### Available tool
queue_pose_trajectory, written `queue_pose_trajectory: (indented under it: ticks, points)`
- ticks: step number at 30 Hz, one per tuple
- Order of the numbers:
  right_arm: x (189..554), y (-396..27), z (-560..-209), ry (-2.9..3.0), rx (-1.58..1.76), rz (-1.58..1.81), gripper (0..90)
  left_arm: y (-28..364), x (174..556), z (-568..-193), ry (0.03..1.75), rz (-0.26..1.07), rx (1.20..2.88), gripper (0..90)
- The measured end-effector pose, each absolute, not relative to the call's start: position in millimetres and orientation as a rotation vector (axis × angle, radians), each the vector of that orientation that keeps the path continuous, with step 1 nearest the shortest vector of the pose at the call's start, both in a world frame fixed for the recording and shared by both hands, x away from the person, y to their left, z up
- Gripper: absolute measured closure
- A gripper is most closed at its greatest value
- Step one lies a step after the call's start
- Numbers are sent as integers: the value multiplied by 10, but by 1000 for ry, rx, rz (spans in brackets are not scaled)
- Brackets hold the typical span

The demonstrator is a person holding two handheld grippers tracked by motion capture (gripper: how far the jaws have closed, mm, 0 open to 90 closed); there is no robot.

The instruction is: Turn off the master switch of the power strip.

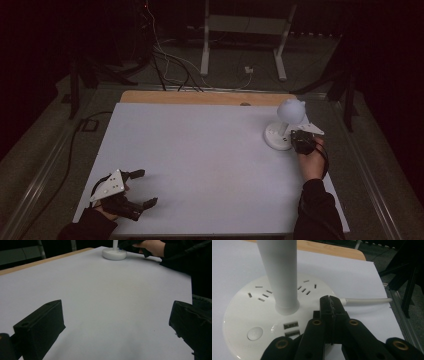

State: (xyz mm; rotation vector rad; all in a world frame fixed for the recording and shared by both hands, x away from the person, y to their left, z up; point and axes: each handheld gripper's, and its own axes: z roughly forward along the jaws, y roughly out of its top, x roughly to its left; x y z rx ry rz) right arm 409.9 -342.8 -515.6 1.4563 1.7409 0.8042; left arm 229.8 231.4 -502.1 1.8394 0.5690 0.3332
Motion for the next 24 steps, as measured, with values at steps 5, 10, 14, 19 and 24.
queue_pose_trajectory:
  ticks: [5, 10, 14, 19, 24]
  points:
    - [4065, -3461, -5120, 1712, 1506, 895, 865, 2313, 2297, -5018, 570, 336, 1838, 4]
    - [4012, -3469, -5064, 1686, 1477, 913, 769, 2314, 2301, -5017, 571, 336, 1838, 4]
    - [3970, -3474, -5033, 1679, 1438, 930, 642, 2314, 2297, -5014, 568, 337, 1837, 4]
    - [3879, -3483, -4990, 1698, 1403, 971, 380, 2317, 2290, -5008, 564, 337, 1834, 4]
    - [3784, -3495, -4930, 1718, 1408, 1062, 155, 2318, 2289, -5006, 563, 336, 1835, 4]
